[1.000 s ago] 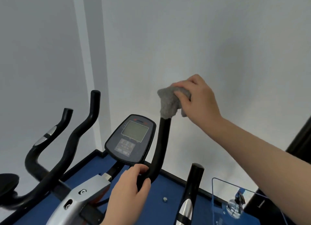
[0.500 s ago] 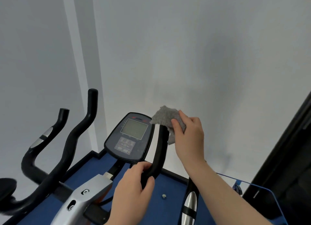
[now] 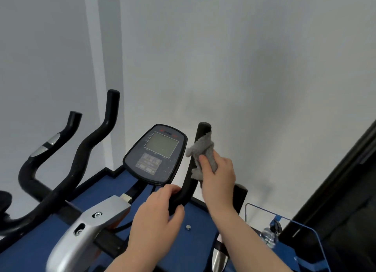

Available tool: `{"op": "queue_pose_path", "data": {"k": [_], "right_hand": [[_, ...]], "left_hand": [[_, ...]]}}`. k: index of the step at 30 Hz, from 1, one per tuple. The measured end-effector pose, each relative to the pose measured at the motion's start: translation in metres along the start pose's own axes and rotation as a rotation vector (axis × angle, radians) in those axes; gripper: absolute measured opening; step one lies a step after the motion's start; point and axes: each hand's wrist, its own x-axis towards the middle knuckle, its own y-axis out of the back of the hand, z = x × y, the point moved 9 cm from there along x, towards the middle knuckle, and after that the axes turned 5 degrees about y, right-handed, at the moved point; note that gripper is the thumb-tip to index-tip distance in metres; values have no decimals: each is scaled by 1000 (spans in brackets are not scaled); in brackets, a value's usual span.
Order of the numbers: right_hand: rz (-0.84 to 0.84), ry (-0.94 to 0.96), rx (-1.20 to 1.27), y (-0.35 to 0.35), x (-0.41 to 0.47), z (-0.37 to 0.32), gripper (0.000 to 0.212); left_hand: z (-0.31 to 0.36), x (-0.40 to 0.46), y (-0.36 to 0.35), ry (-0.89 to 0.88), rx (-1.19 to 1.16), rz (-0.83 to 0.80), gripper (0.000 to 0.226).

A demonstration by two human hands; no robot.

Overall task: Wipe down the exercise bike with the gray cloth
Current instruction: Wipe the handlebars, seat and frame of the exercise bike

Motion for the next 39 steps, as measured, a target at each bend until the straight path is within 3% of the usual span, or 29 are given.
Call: {"op": "queue_pose_path", "data": {"k": [7, 14, 16, 18, 20, 23, 25, 29, 31, 34, 39], "right_hand": [[36, -40, 42, -11, 6, -6, 18], [-195, -130, 12, -6, -32, 12, 24], [-83, -57, 96, 14, -24, -14, 13], [46, 229, 135, 32, -2, -64, 16], [-41, 527, -133, 19, 21, -109, 23], [-384, 804, -961, -35, 26, -108, 28], [-519, 910, -1177, -46, 16, -91, 29], [-633, 906, -1039, -57, -5, -76, 16], [-686, 804, -873, -62, -21, -62, 16], [-540, 553, -566, -46, -28, -51, 18], [-397, 302, -316, -39, -73, -39, 18]], "left_hand": [[-3, 1, 1, 6, 11, 43, 33], [-4, 2, 5, 1, -24, 52, 28], [-3, 1, 6, -6, -7, 46, 26], [-5, -1, 8, -4, 34, 50, 25], [-7, -5, 12, 11, 79, 63, 25], [-12, -13, 22, 27, 124, 80, 26], [-14, -20, 27, 27, 147, 81, 31], [-22, -45, 35, 40, 196, 83, 42], [-30, -60, 40, 51, 185, 76, 45], [-46, -82, 49, 80, 104, 98, 40], [-65, -112, 54, 117, -25, 121, 37]]}}
